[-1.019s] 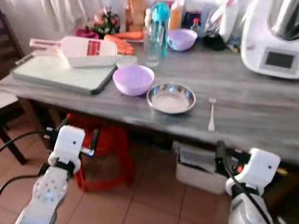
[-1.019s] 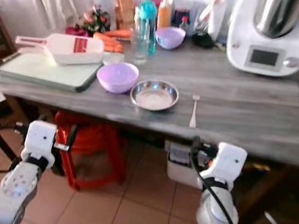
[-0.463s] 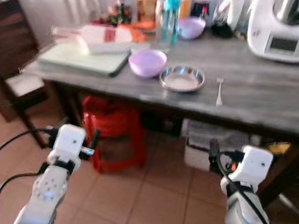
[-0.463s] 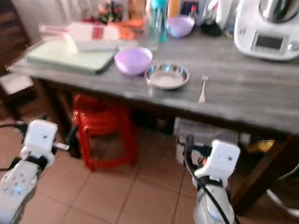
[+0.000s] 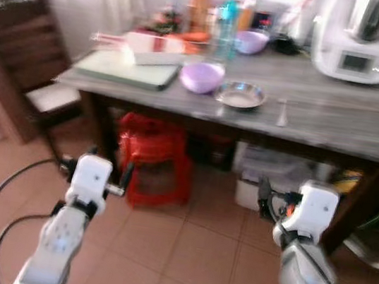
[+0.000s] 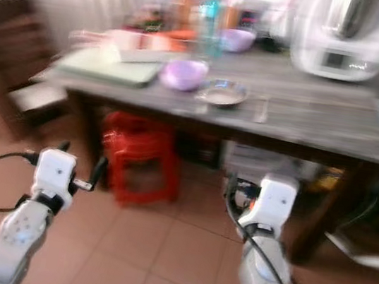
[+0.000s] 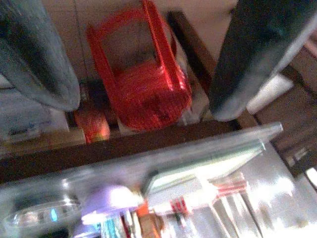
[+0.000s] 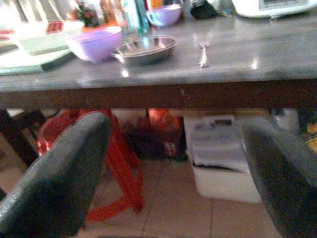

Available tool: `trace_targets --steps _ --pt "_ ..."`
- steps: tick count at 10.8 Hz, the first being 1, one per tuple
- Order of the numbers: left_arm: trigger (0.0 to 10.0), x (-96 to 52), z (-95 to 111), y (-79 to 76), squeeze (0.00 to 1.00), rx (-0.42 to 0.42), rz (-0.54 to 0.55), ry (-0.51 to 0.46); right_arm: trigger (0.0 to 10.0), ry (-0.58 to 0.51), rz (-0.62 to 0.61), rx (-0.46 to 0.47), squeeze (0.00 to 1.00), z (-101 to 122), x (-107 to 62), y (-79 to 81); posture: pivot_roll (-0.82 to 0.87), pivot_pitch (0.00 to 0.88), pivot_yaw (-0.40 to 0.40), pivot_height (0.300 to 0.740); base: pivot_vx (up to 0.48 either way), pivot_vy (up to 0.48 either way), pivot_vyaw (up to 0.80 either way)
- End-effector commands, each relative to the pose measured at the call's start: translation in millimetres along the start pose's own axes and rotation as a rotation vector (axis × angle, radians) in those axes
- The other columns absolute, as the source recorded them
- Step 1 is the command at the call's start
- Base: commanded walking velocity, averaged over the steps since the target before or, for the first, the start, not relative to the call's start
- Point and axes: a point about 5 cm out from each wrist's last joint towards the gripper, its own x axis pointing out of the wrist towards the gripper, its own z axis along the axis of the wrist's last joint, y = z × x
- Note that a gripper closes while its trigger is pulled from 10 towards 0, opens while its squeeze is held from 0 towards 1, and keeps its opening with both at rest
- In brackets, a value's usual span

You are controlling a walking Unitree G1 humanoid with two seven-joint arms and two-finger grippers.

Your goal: Setting the table

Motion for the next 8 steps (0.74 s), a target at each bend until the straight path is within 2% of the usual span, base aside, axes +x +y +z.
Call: trace_targets --steps 1,3,4,5,8 --pt "10.0 4.4 5 2.4 0.0 -0.004 -0.008 -0.012 10.0 -0.014 -0.009 0.0 0.0 3 -0.7 -2.0 0.03 0.029 0.106 0.74 0.0 0.0 0.0" --pt "10.0 6.9 17 -0.2 0.0 -0.002 0.012 -0.076 10.0 -0.19 -0.057 -0.091 0.0 21 -6.2 -12.1 0.04 0.024 0.098 0.74 0.0 0.0 0.0" --pt "10.0 6.8 17 0.1 0.0 -0.009 0.023 -0.076 10.0 -0.188 -0.06 -0.091 0.0 20 -7.2 -13.5 0.04 0.021 0.096 0.74 0.0 0.0 0.0" --pt "10.0 6.0 13 -1.6 0.0 -0.062 0.02 -0.055 10.0 -0.169 -0.054 -0.097 0.0 16 -9.9 -14.9 0.04 0.02 0.09 0.74 0.0 -0.266 0.0" --pt "10.0 7.0 11 -5.9 0.0 -0.075 0.017 -0.047 10.0 -0.166 -0.059 -0.079 0.0 12 -9.5 -13.2 0.03 0.014 0.088 0.74 0.0 -0.294 0.0"
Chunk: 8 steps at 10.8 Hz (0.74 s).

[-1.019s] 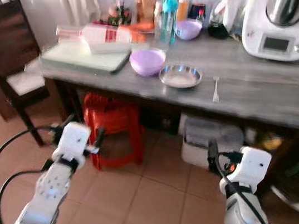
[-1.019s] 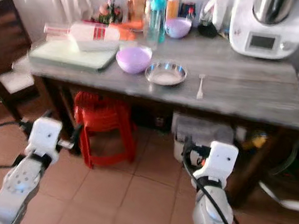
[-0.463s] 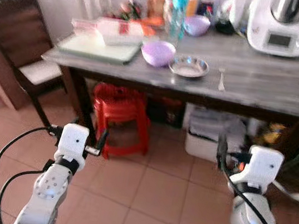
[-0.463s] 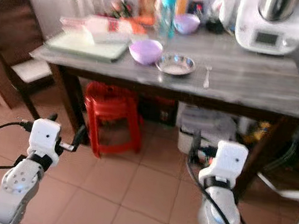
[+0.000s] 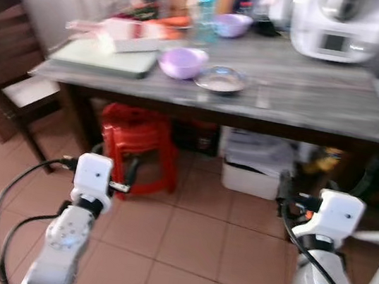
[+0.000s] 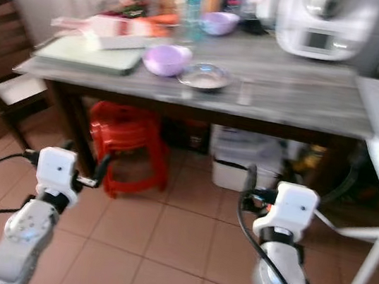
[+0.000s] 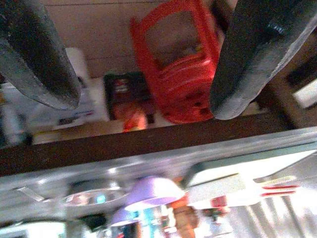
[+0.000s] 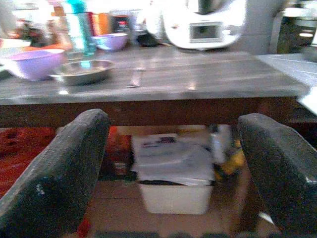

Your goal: Setting the table

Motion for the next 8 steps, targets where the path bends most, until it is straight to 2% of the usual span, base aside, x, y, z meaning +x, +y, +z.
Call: trace_targets --steps 1,4,7,8 --pt "10.0 -0.3 -1 7.7 0.0 0.02 0.016 0.011 10.0 -0.02 0.017 0.009 0.0 3 2.1 5.8 0.03 0.014 0.091 0.74 0.0 -0.311 0.0" --pt "10.0 -0.1 -1 5.0 0.0 0.012 -0.001 0.015 10.0 -0.022 0.001 -0.008 0.0 5 4.9 -4.3 0.03 0.019 0.096 0.74 0.0 -0.324 0.0" --pt "10.0 1.0 -1 3.7 0.0 0.018 -0.007 0.023 10.0 -0.028 -0.016 0.004 0.0 7 9.1 -5.2 0.03 0.024 0.096 0.74 0.0 -0.326 0.0" --pt "10.0 1.1 -2 3.6 0.0 0.02 -0.005 0.024 10.0 -0.025 -0.016 0.006 0.0 6 9.7 -5.6 0.03 0.023 0.095 0.74 0.0 -0.326 -0.41"
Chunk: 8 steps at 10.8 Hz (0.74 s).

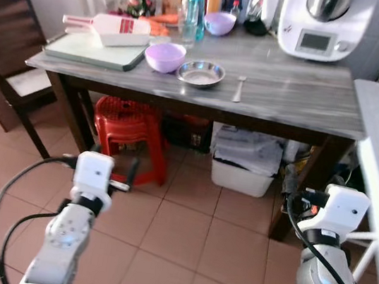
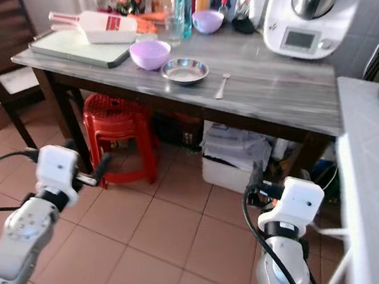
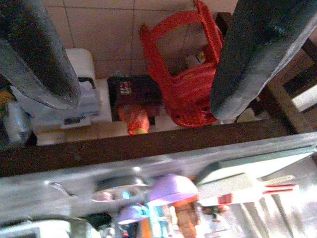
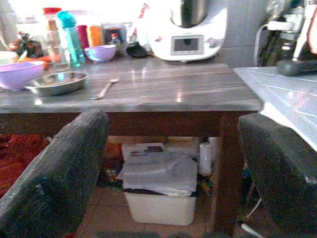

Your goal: Setting the table

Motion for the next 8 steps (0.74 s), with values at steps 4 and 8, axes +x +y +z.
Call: trace_targets --steps 4,8 --pt "10.0 3.1 2.7 -10.9 0.0 0.0 -0.041 -0.002 10.0 0.022 -0.015 -0.004 0.0 -3.3 2.1 -4.6 0.03 0.024 0.089 0.74 0.0 -0.327 0.0" --pt "10.0 4.9 3.6 -10.9 0.0 0.003 -0.043 -0.003 10.0 0.033 -0.015 0.0 0.0 -5.1 3.8 -4.4 0.03 0.021 0.089 0.74 0.0 -0.322 -0.29"
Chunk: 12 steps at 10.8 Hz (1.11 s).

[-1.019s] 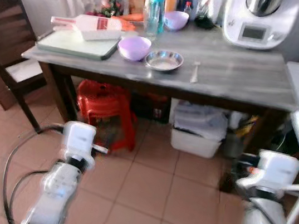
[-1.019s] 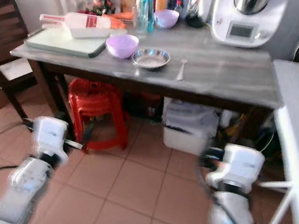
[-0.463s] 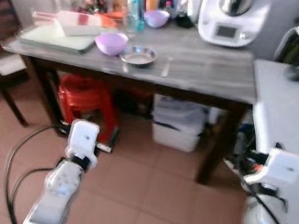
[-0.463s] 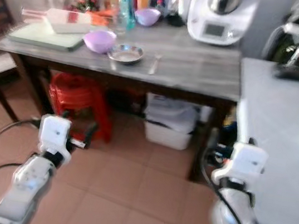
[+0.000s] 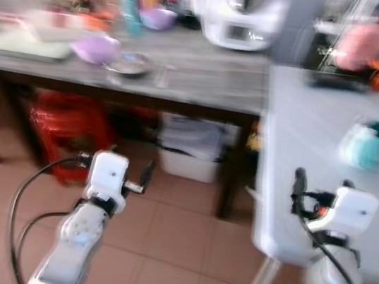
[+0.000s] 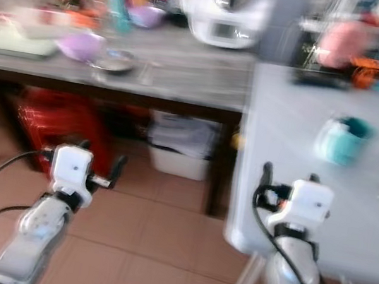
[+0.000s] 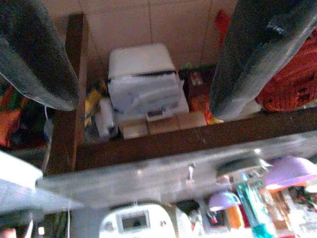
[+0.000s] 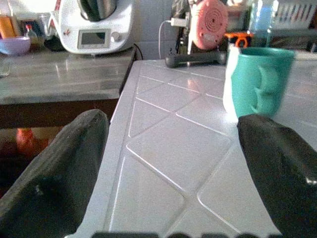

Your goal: Setting the table

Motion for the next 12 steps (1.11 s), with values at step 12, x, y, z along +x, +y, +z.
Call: trace_targets --steps 12 --pt "10.0 6.5 3.8 -4.8 0.0 -0.015 -0.013 -0.008 10.0 0.027 0.003 0.03 0.0 -0.7 3.3 3.6 0.03 0.018 0.081 0.74 0.0 -0.339 0.0"
